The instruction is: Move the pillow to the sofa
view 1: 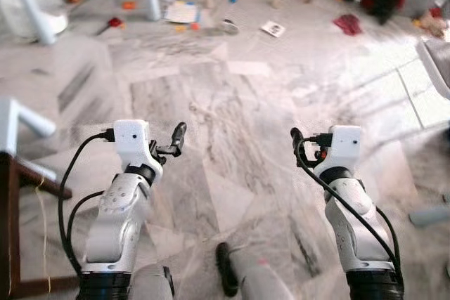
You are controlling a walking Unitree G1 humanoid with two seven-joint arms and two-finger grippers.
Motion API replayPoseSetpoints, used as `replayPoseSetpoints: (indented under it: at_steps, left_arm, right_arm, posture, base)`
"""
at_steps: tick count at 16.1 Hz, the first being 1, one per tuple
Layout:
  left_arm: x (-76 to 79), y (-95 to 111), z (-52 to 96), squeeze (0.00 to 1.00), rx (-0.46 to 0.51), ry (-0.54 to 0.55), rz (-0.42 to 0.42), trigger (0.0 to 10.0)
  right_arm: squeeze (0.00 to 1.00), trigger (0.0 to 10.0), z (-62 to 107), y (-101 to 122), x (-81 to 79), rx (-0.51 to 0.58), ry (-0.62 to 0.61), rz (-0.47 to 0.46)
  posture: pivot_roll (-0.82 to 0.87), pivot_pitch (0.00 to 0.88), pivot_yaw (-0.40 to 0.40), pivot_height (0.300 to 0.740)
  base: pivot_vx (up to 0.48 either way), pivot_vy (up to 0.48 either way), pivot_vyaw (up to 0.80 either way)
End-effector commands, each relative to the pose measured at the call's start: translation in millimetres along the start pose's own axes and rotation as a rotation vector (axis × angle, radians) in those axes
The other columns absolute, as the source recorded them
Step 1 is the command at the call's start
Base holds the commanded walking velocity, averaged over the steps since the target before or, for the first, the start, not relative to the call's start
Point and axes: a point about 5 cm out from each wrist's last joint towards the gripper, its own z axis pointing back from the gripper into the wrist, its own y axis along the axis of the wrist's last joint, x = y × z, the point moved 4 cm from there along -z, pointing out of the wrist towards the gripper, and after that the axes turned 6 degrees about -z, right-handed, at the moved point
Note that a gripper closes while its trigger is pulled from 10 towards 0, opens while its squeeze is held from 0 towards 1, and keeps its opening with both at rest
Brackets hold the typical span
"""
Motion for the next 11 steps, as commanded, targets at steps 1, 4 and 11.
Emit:
replayPoseSetpoints:
  at_steps: [1, 4, 11]
  left_arm:
    - [8.2, 2, -0.2, 0.00, 0.004, -0.030, 0.004, 10.0]
    - [11.8, 2, 0.1, 0.00, 0.002, -0.050, 0.012, 10.0]
    - [18.8, -5, 6.6, 0.00, -0.031, -0.080, 0.006, 10.0]
  right_arm:
    - [0.00, 10.0, 2.1, 1, 9.9, 0.003, -0.040, 0.005]
    - [0.00, 10.0, 2.4, 1, 9.9, 0.006, -0.050, -0.009]
    - [0.00, 10.0, 12.9, -3, 11.1, 0.012, -0.068, -0.025]
  posture:
    - [-0.02, 0.253, -0.065, 0.740]
    - [-0.02, 0.251, -0.062, 0.740]
    - [-0.02, 0.256, -0.046, 0.740]
  base:
    - [0.345, 0.000, -0.79]
    - [0.375, 0.000, -0.80]
    - [0.375, 0.000, -0.80]
